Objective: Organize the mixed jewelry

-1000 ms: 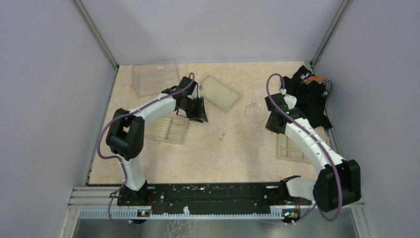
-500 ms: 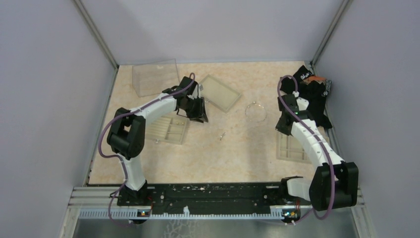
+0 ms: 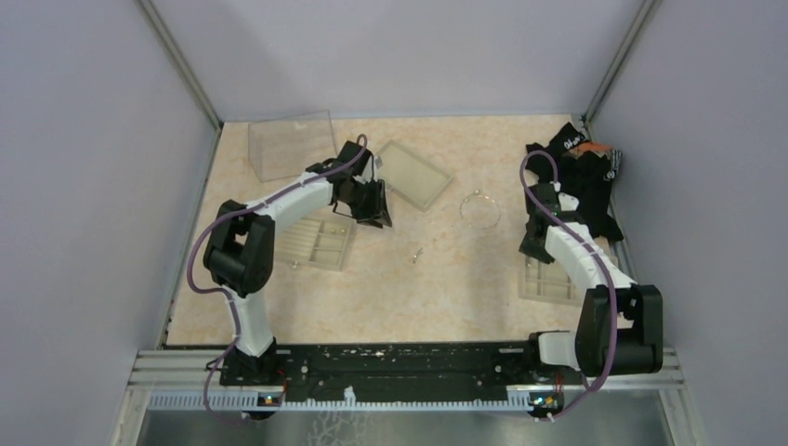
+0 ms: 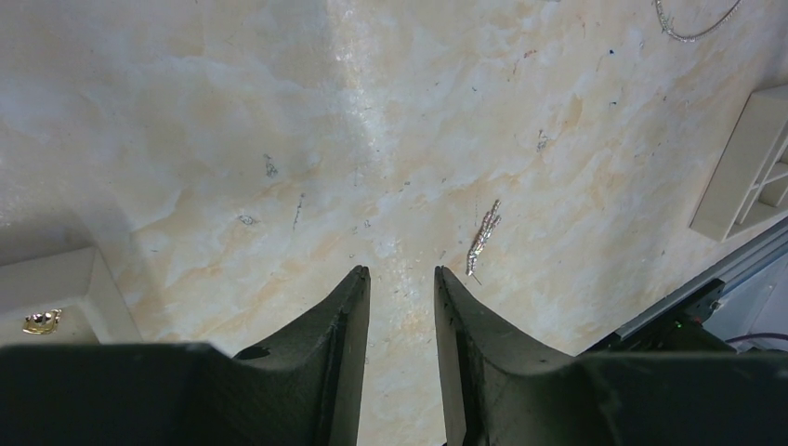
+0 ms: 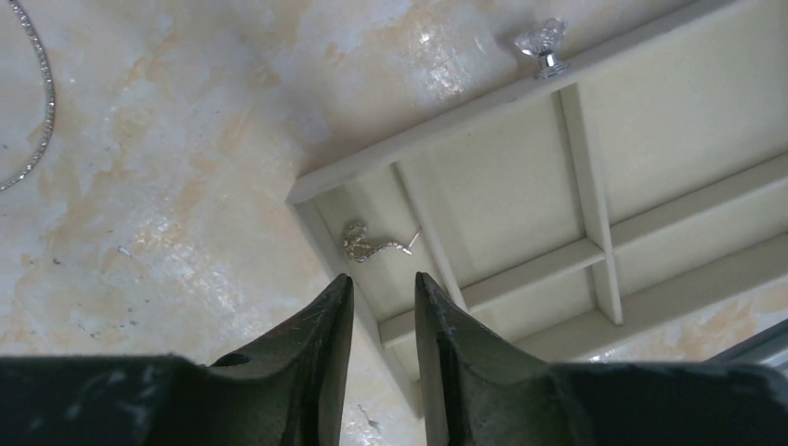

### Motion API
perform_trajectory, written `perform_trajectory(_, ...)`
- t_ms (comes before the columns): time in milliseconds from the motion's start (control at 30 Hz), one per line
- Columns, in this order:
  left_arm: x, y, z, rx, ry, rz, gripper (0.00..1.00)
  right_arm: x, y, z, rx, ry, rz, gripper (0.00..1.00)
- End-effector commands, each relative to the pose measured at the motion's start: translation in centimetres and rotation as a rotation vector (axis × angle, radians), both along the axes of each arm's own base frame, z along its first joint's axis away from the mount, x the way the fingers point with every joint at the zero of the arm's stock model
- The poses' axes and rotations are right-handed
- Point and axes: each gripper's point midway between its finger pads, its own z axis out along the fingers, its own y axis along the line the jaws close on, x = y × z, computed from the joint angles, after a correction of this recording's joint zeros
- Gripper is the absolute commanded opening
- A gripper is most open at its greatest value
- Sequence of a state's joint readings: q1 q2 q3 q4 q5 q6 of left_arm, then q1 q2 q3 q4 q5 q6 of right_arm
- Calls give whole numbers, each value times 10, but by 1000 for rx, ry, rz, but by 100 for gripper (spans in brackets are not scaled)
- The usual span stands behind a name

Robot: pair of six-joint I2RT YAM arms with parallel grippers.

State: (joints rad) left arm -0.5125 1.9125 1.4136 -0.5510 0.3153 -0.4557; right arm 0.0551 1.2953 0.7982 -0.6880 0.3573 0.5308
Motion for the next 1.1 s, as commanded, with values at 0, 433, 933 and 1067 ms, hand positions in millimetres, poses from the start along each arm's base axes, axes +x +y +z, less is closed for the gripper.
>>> perform_trajectory(0, 8, -2, 8, -5, -19, 7, 39, 22, 3, 23, 20, -102, 31, 33)
perform_trajectory(433, 11, 15, 8, 51, -37, 44, 42, 52, 146, 60, 170, -178, 416, 41)
perform_trajectory(933, 31, 53, 29, 48, -68, 156, 44, 47, 289, 3, 312, -35, 521, 47)
perform_trajectory(1067, 34, 57, 38, 26, -79, 162, 44, 46, 300, -10, 274, -8, 497, 47)
